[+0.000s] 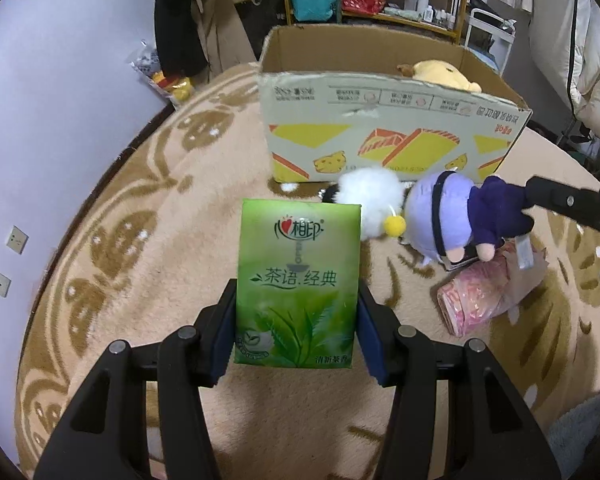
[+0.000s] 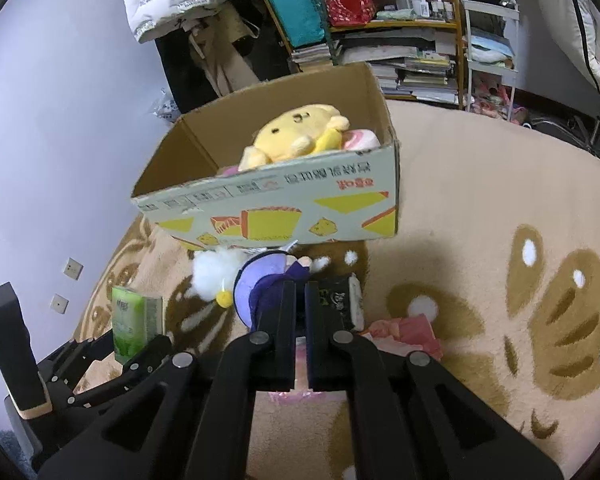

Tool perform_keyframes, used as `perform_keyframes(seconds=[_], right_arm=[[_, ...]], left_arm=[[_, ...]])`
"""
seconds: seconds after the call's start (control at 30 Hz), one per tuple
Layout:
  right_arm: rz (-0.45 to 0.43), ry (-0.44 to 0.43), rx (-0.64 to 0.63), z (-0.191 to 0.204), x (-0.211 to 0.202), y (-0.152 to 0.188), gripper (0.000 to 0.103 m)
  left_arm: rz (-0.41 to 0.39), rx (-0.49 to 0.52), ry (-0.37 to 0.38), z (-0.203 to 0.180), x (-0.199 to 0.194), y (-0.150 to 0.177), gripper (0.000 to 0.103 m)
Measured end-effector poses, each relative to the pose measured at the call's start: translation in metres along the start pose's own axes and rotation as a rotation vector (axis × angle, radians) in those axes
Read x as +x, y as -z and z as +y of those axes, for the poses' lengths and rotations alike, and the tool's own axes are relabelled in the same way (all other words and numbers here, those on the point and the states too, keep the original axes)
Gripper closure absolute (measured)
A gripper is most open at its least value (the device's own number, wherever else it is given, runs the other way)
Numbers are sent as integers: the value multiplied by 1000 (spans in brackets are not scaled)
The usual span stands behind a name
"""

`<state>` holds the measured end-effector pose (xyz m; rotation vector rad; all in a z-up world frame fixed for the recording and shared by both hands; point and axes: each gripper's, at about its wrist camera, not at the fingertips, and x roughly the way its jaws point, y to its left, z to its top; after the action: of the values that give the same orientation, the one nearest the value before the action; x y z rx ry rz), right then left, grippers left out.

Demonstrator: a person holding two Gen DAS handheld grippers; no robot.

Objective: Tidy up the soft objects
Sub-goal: 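Lift the green pack and doll and carry both over the box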

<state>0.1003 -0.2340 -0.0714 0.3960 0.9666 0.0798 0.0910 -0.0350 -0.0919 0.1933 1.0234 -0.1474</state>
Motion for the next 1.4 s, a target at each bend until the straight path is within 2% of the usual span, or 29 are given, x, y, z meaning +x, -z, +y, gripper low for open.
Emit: perform_keyframes(seconds=[0.17, 0.57, 0.7, 0.93, 1.1, 1.27, 1.4], right_arm=[[-53, -54, 17, 2, -19, -8, 99], [-154, -104, 58, 3, -60, -25, 99], [-208, -78, 12, 12, -78, -34, 100], [-289, -123, -45, 33, -100, -63, 102], [-263, -129, -62, 37, -91, -74, 102], [-91, -123, -8, 21, -51, -61, 100], [-22, -96, 16, 10, -27, -43, 94]], left_arm=[[-32, 0, 13, 7, -15, -1, 51], [-77, 34, -9, 15, -34, -12, 51], [-118, 32, 1, 20, -41, -23, 51], [-169, 46, 0, 20, -44, -57, 51], [-210, 35, -10, 20, -52, -81, 51], [-207, 13, -20, 26, -51, -85, 51], [-195, 21, -30, 28, -48, -76, 51]])
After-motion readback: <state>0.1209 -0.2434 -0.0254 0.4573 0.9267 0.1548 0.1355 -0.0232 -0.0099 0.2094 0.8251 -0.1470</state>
